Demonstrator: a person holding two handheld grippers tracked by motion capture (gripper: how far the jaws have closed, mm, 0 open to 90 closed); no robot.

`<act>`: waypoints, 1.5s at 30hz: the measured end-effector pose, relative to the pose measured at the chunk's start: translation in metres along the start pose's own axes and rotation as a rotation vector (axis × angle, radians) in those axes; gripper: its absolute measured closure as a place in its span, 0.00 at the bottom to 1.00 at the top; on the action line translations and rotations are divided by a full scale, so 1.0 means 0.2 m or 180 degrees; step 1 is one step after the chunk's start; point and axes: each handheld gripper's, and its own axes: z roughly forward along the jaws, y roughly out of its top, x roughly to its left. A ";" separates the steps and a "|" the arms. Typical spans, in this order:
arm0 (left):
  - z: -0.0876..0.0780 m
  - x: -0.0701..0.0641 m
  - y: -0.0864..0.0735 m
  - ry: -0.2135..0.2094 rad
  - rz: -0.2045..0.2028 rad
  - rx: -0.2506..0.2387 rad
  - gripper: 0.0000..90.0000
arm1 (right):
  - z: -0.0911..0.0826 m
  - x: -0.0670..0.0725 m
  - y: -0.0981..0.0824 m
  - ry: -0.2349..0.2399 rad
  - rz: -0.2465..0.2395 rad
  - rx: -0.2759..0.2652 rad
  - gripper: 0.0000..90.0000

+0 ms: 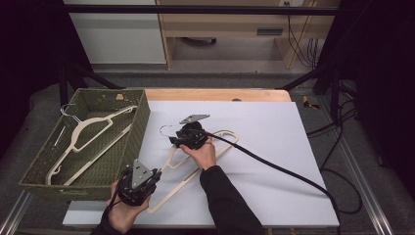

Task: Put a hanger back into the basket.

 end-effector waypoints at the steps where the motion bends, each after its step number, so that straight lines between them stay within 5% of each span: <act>1: 0.00 0.00 0.00 -0.0005 0.0006 0.0001 0.88 | 0.01 -0.01 0.00 0.0006 0.0002 0.0017 0.70; 15: 0.03 -0.02 -0.02 -0.0044 0.0045 0.0076 0.88 | 0.11 -0.03 -0.02 0.0117 0.0061 0.0241 0.96; 21: 0.03 -0.03 -0.03 -0.0059 0.0065 0.0101 0.88 | 0.12 -0.02 -0.02 0.0100 0.0088 0.0322 0.98; 33: 0.03 -0.04 -0.03 -0.0125 0.0035 0.0087 0.88 | 0.06 0.02 -0.01 -0.0052 -0.0101 0.0227 0.99; 41: 0.07 -0.02 -0.04 -0.0350 -0.0054 0.0169 0.86 | 0.03 0.05 -0.01 -0.0116 -0.0239 0.0182 0.99; 44: 0.10 0.00 -0.03 -0.0301 -0.0050 0.0143 0.71 | 0.02 0.05 -0.02 -0.0136 -0.0286 0.0162 0.99; 45: 0.13 0.03 -0.02 -0.0462 -0.0183 0.0141 0.69 | 0.02 0.05 -0.03 -0.0124 -0.0293 0.0152 1.00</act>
